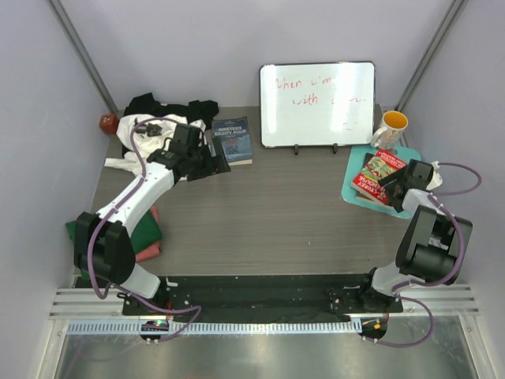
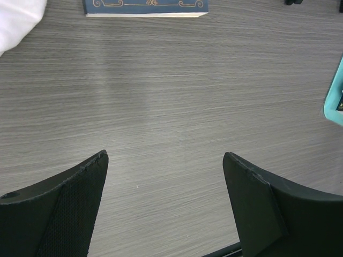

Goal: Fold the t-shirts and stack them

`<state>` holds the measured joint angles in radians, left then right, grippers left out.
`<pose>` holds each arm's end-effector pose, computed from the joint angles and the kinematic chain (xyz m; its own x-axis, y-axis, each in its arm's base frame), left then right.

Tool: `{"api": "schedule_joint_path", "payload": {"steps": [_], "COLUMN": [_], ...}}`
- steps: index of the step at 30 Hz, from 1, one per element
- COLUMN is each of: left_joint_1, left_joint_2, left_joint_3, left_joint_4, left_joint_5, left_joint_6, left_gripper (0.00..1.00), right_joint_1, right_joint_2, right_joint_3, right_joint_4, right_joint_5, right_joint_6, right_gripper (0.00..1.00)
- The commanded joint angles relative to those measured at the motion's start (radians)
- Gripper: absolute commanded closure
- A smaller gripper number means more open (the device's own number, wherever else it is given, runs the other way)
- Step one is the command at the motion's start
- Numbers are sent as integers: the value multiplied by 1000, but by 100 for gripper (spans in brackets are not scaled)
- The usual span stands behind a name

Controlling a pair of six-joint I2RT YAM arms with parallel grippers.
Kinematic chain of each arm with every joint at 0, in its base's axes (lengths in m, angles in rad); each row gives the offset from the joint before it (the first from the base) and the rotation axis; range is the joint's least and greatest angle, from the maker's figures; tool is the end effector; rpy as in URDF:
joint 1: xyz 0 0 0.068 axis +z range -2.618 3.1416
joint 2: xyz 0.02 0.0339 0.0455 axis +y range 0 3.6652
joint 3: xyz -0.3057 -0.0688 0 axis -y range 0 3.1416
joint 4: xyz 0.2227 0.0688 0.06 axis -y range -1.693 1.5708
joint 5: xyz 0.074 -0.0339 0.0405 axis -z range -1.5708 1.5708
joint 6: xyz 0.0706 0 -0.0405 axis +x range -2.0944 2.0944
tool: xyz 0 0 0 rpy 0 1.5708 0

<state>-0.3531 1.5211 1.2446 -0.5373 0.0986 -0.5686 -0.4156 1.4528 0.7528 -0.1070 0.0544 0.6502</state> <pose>0.3115 -0.1222 0.3109 -0.7942 -0.2784 -0.5402 -0.0238 0.9025 -0.4301 0.2665 -0.1218 0.2151 -0.2611 0.7759 -0.5743 0.7482 0.5385 0.3874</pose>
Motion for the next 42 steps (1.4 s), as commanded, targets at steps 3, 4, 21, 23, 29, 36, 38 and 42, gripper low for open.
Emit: {"api": "schedule_joint_path", "payload": {"steps": [3,4,21,23,29,36,38,42], "left_joint_1": [-12,-12,-35,-35,-37,-37,-37,-37], "left_joint_2": [-19,-19,-6,-6,-18,-9,-9,-12], "left_joint_3": [-27,-31,-14,-16,-5,-2,-2,-2], "left_joint_4": [43,43,56,54,51,54,54,53], "left_joint_5": [4,6,46,47,52,64,66,64], "left_joint_6": [4,0,-17,-17,-17,-19,-16,-7], "left_gripper": [12,12,13,13,13,13,13,13], "right_joint_1": [-5,-5,-5,-5,-5,-5,-6,-23], "right_joint_2": [103,113,261,238,123,-15,-31,0], "right_joint_3": [36,25,10,0,-38,-56,-55,-26], "right_joint_4": [53,67,129,133,118,-3,-14,-11], "right_joint_5": [24,21,16,7,1,37,62,55], "right_joint_6": [54,57,60,57,65,20,19,12], "right_gripper": [27,27,85,87,99,38,27,28]}}
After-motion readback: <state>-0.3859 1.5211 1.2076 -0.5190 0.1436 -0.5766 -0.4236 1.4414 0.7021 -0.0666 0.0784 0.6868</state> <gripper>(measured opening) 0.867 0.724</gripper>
